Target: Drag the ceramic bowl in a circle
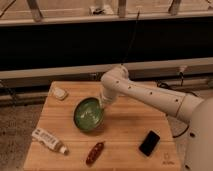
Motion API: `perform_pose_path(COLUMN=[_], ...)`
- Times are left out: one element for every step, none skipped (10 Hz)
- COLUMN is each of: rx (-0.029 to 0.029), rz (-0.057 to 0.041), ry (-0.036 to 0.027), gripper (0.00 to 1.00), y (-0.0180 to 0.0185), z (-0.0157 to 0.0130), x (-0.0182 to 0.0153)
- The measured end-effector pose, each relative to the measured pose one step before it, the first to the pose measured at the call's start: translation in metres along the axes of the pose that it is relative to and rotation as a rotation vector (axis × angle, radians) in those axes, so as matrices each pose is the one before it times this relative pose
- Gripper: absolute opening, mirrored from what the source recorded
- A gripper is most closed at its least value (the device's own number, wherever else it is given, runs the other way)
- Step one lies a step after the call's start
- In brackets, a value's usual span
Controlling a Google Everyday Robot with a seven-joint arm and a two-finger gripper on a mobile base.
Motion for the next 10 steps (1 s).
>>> perform_pose_path(rx=[0.00212, 0.00402, 0.00275, 0.00224, 0.00173, 0.00254, 0.00418, 0.00410, 0.00100, 0.00504], rz=[-0.00067, 0.00321, -0.00106, 0.00045, 0.00160, 0.00228, -0.00130, 0.00216, 0.00556, 0.00176], ry=[0.00329, 0.00533, 0.00501, 0.00373, 0.00438, 0.00534, 0.00380, 0.00206, 0.00488, 0.00464], gripper=[0.00, 0.00, 0.00, 0.00, 0.00, 0.00, 0.00, 0.00, 0.00, 0.00], y=[-0.00036, 0.00097, 0.00076, 0.00055, 0.00091, 0.00188, -0.00032, 0.00310, 0.00605, -0.00009], z=[0.00025, 0.00021, -0.00030, -0.00092, -0.00114, -0.00017, -0.00003, -0.00153, -0.00255, 0.00013], x=[0.00043, 0.00208, 0.00179, -0.00116, -0.00007, 0.00129, 0.00153, -0.00197, -0.00169, 0.00034])
